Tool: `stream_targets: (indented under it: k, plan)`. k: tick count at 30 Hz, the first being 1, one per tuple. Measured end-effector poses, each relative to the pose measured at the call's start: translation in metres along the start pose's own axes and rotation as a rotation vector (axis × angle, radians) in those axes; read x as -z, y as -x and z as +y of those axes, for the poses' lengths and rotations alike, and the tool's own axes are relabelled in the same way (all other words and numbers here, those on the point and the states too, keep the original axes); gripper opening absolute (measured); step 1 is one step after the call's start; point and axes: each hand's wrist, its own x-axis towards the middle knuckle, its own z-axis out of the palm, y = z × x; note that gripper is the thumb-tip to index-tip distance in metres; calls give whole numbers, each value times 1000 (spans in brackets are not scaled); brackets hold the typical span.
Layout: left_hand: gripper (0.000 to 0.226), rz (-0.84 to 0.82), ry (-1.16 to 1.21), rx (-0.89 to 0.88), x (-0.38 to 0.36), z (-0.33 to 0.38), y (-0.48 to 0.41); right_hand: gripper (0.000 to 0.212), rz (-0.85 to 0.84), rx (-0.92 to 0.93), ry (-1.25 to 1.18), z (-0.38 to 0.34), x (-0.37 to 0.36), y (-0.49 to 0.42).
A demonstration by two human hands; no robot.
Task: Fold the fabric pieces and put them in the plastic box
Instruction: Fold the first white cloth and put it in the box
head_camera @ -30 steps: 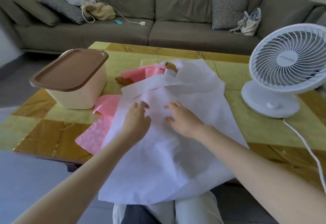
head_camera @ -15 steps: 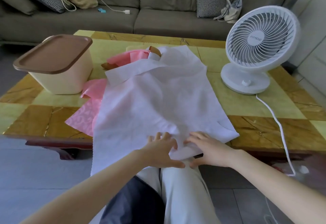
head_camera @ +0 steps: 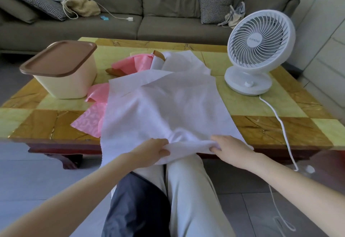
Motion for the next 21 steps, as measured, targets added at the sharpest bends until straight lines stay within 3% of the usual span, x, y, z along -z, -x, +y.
stream_targets:
  k: [3,5,8,10,13,16,19,21]
  plan:
    - [24,-152,45,-38,11,0,5,25,-187,3,6,3,3,12]
    - [12,-286,134,-16,23,0,8,27,-296,-16,-10,5,13,14]
    - [23,-333,54,-36,52,0,1,32,-308,-23,-16,6,42,2]
    - [19,-231,-39,-45,75,-1,-12,27,-188,-40,-80,6,62,-16]
    - [22,93,-103,7,101,-6,-36,27,78,-110,-177,5,81,-51]
    - [23,369,-125,90,103,-18,-61,30,287,-148,21,0,84,-83]
    - [28,371,-193,202,90,-42,-74,35,236,-166,191,-6,67,-109]
    - [34,342,-158,252,81,-62,-79,45,127,-142,131,-15,49,-121]
